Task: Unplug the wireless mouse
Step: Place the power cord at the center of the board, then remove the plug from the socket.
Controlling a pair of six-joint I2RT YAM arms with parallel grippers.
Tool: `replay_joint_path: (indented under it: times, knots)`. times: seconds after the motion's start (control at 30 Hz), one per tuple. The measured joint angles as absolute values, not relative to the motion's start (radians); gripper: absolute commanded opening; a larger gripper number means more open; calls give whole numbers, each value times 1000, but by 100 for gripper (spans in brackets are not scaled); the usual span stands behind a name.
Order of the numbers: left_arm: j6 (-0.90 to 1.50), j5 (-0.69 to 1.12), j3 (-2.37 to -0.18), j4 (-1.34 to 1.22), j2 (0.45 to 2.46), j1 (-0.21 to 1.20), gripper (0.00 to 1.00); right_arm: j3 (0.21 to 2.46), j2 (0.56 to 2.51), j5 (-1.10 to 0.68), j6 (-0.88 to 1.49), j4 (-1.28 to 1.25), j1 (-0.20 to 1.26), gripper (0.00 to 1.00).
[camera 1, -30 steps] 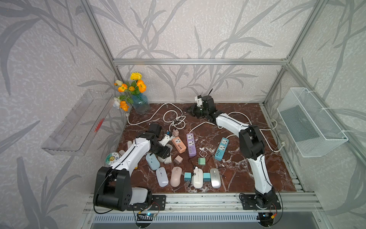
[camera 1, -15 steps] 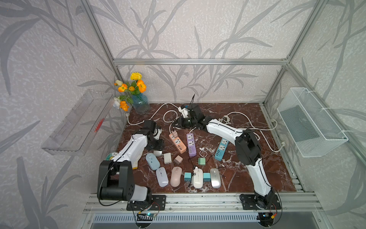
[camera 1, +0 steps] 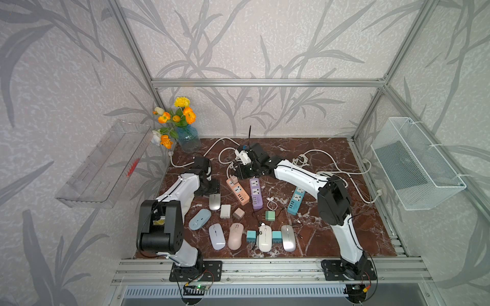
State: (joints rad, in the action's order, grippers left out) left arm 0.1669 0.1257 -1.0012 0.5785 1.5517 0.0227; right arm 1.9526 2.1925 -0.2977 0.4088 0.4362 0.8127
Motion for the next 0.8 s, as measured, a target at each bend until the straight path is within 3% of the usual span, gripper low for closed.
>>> replay_joint_path:
  times: [0.1, 0.17, 0.27, 0.43, 0.8]
  knots:
    - [251, 168, -969, 490, 1526, 11, 67, 2047, 2219, -228, 345, 499, 834, 31]
    - [319, 215, -947, 416, 1518, 1, 56, 2114, 2247, -181, 302, 535, 848, 39]
    - [421, 281, -919, 313, 1523, -16, 36, 2204, 2307, -116, 265, 591, 863, 40]
    - [530, 371, -907, 182, 1567, -26, 15, 2348, 2431, -48, 241, 691, 874, 40]
    - [619, 482, -884, 49, 1620, -27, 8, 2543, 2584, 25, 226, 845, 874, 43]
